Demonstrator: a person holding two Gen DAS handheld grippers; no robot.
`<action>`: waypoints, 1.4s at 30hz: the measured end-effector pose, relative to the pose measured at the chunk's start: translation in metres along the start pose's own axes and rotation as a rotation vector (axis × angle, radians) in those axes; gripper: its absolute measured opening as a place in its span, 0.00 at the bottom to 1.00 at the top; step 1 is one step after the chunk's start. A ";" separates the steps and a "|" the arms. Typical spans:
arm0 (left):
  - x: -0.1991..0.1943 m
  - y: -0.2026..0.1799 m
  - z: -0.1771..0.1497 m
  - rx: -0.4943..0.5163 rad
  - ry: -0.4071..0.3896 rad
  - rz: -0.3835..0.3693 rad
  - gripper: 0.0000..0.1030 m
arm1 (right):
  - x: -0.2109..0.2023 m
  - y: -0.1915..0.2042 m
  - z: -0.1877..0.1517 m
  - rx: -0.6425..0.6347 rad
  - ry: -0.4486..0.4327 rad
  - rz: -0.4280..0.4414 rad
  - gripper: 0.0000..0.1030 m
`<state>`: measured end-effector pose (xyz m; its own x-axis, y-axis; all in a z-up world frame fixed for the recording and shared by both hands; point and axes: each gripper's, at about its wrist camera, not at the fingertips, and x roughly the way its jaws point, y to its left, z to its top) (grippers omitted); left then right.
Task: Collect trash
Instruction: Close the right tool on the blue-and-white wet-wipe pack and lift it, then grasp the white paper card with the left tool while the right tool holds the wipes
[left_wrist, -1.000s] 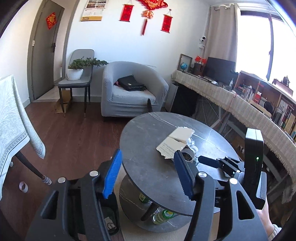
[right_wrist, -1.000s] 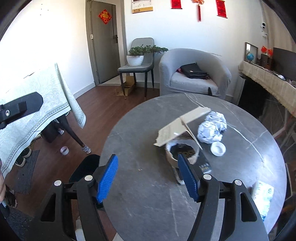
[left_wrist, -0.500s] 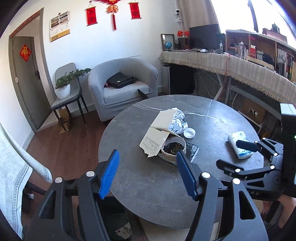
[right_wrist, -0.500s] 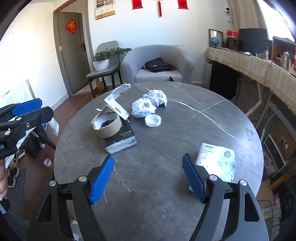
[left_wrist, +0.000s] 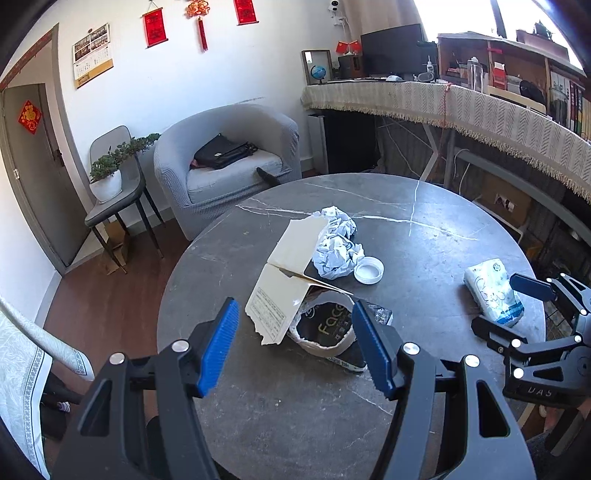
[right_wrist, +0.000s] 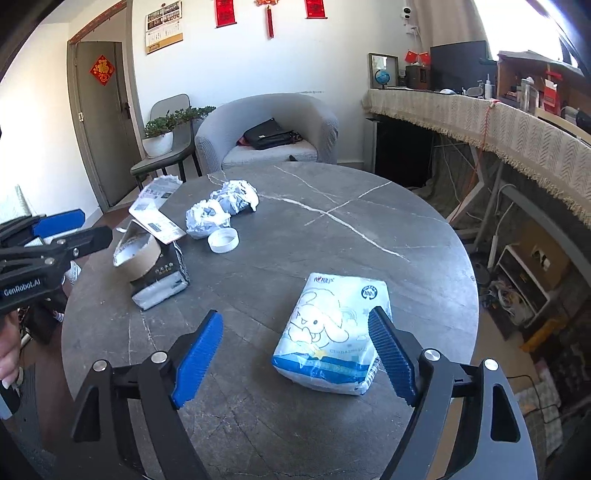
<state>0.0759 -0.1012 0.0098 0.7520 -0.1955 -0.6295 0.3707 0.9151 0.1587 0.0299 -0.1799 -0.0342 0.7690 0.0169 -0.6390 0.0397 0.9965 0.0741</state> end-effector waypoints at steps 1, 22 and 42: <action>0.002 -0.001 0.001 0.002 0.000 0.000 0.65 | 0.003 0.000 -0.001 -0.007 0.011 0.000 0.79; 0.042 0.000 0.028 -0.073 0.011 -0.050 0.56 | 0.017 -0.021 0.005 -0.025 -0.004 -0.030 0.55; 0.061 0.027 0.028 -0.217 0.045 -0.053 0.19 | 0.019 -0.011 0.022 -0.050 0.037 0.160 0.12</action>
<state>0.1474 -0.0987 -0.0031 0.7076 -0.2334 -0.6670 0.2792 0.9594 -0.0395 0.0580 -0.1924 -0.0297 0.7393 0.1773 -0.6497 -0.1136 0.9837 0.1392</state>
